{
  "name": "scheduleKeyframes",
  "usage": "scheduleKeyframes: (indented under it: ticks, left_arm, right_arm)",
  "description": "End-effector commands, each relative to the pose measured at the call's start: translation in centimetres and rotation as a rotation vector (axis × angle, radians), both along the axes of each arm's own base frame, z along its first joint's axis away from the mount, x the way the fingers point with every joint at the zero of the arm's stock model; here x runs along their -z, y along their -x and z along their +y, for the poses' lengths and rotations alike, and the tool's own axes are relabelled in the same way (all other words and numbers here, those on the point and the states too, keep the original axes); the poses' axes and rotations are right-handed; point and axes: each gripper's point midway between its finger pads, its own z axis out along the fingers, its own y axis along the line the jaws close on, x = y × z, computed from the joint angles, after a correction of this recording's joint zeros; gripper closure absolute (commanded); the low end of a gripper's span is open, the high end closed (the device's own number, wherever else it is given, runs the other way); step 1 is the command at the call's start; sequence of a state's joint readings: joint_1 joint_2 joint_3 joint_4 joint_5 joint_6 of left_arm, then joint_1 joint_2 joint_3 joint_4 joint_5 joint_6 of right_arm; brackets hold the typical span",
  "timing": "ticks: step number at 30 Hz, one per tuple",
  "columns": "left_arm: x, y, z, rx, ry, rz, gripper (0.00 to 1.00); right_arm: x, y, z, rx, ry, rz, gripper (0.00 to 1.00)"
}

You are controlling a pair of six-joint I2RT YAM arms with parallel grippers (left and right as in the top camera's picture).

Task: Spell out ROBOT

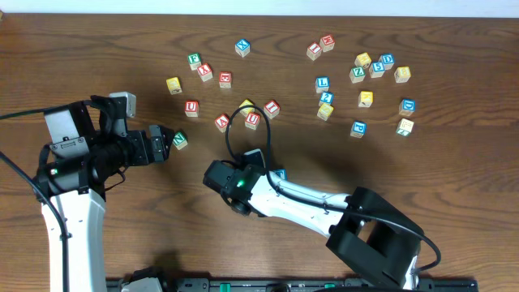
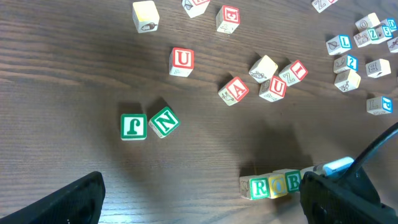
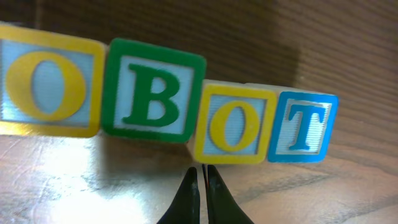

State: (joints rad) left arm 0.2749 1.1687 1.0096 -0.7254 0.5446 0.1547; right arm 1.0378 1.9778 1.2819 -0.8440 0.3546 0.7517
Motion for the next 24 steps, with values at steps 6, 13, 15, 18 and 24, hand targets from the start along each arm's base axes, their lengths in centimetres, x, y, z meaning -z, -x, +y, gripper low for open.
scheduleKeyframes:
  ticks: [6, 13, 15, 18, 24]
  left_arm:
    - [-0.78, -0.28, 0.14, 0.003, -0.005, -0.022, 0.02]
    - [-0.78, -0.28, 0.14, 0.002, -0.005, -0.022, 0.02]
    - [-0.78, -0.28, 0.14, 0.003, -0.005, -0.022, 0.02]
    - [-0.78, -0.28, 0.14, 0.003, -0.005, -0.022, 0.02]
    - [-0.78, -0.28, 0.14, 0.003, -0.005, -0.022, 0.02]
  right_arm:
    - [-0.7, -1.54, -0.26, 0.04, 0.003, -0.058, 0.99]
    - [-0.77, -1.71, -0.28, 0.04, 0.005, -0.068, 0.99]
    - [-0.78, -1.73, -0.27, 0.04, 0.005, -0.069, 0.99]
    - [-0.78, -1.73, -0.28, 0.04, 0.005, -0.07, 0.99]
    - [-0.8, -1.82, -0.24, 0.041, 0.004, -0.074, 0.99]
